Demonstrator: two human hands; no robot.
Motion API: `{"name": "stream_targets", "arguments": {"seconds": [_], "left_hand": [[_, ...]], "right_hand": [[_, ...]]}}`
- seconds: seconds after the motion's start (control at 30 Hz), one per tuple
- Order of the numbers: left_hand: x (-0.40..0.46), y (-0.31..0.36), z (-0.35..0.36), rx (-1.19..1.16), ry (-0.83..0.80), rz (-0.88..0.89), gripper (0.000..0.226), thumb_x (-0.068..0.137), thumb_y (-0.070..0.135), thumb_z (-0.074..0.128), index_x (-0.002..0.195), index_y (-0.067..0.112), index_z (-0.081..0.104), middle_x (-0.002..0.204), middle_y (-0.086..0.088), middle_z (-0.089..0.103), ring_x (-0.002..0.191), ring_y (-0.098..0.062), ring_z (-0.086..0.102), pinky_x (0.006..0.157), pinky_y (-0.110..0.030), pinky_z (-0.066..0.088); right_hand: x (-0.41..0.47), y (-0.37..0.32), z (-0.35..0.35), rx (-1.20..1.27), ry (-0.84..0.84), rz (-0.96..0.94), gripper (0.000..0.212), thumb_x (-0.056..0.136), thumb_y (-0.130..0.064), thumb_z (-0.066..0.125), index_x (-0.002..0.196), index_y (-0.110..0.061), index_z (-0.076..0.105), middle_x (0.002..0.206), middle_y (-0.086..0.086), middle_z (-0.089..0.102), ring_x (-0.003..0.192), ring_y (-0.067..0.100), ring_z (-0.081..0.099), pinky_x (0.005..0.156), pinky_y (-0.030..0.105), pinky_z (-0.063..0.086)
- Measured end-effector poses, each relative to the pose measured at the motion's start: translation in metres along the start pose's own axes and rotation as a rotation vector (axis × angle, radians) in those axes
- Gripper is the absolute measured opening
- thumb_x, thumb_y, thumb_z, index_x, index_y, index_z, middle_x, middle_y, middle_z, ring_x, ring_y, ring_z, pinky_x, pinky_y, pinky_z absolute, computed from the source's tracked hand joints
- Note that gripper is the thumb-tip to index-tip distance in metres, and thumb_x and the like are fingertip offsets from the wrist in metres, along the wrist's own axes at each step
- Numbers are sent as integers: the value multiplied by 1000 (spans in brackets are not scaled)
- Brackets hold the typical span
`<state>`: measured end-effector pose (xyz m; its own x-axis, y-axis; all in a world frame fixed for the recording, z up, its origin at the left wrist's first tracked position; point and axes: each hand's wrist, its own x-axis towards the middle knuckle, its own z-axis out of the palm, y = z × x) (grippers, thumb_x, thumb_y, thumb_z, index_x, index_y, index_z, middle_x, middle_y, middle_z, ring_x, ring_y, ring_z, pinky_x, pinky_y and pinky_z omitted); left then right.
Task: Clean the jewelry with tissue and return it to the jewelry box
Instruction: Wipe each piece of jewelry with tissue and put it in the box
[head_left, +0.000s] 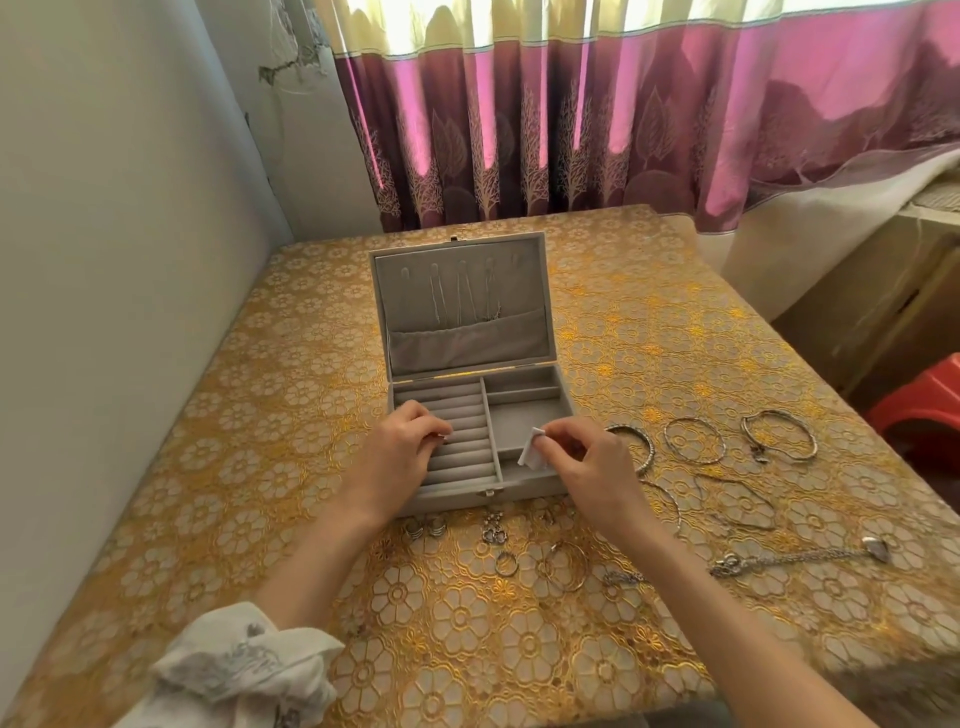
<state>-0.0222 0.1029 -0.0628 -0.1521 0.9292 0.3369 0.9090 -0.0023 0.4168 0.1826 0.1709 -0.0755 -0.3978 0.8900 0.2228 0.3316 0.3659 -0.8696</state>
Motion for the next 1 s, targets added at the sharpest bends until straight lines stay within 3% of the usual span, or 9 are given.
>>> {"name": "stream_targets", "arguments": {"seconds": [0.13, 0.23, 0.33, 0.5, 0.7, 0.8, 0.9, 1.0], "left_hand": [[-5, -1, 0, 38, -5, 14, 21, 87, -3, 56, 100, 6, 70, 98, -4, 64, 87, -13, 58, 77, -8, 38], [-7, 0, 0, 107, -25, 48, 33, 81, -15, 52, 102, 5, 70, 98, -8, 64, 92, -22, 58, 83, -27, 48], [-8, 2, -1, 223, -9, 84, 41, 72, -19, 55, 100, 6, 71, 92, -8, 66, 93, -29, 56, 81, -43, 49], [-21, 14, -2, 215, 44, 80, 43, 76, -10, 60, 113, 11, 65, 98, -4, 63, 93, -21, 54, 79, -32, 51], [-62, 51, 8, 8, 110, 85, 21, 86, 9, 54, 103, 14, 65, 90, 5, 57, 84, -10, 51, 73, -22, 47], [-82, 63, 19, -57, 81, 79, 21, 88, 22, 50, 103, 16, 63, 91, 7, 56, 85, -4, 51, 78, -22, 45], [-95, 69, 31, -67, 17, 54, 24, 88, 34, 48, 103, 20, 62, 91, 10, 54, 84, -2, 49, 74, -18, 48], [-98, 68, 38, -61, -24, 29, 24, 86, 37, 57, 103, 21, 63, 92, 8, 52, 87, -5, 49, 74, -18, 48]], "right_hand": [[0, 1, 1, 12, 1, 4, 4, 87, -19, 61, 86, -22, 62, 80, -12, 58, 77, 2, 53, 65, 13, 40], [-1, 2, 2, 24, 1, 12, 4, 87, -19, 61, 87, -23, 62, 81, -12, 58, 77, 3, 53, 66, 14, 40], [-1, 1, 1, 61, 3, 41, 4, 87, -19, 61, 88, -21, 64, 82, -8, 60, 77, 7, 53, 66, 16, 40], [-9, -4, -2, 37, 46, 3, 5, 86, -19, 62, 89, -18, 66, 85, -1, 60, 76, 8, 52, 64, 13, 40], [-45, -10, -6, 118, 74, 36, 5, 85, -15, 63, 89, -13, 66, 88, -4, 58, 77, 6, 55, 65, 14, 45], [-61, -10, -9, 139, 62, 54, 3, 86, -14, 62, 87, -15, 64, 82, -3, 62, 73, 7, 56, 62, 13, 44], [-74, -11, -12, 226, 27, 108, 5, 86, -12, 60, 84, -14, 64, 74, 0, 63, 62, 5, 54, 55, 15, 42], [-84, -9, -15, 277, 28, 148, 7, 87, -12, 60, 81, -13, 64, 69, -1, 60, 55, 3, 50, 52, 16, 38]]}}
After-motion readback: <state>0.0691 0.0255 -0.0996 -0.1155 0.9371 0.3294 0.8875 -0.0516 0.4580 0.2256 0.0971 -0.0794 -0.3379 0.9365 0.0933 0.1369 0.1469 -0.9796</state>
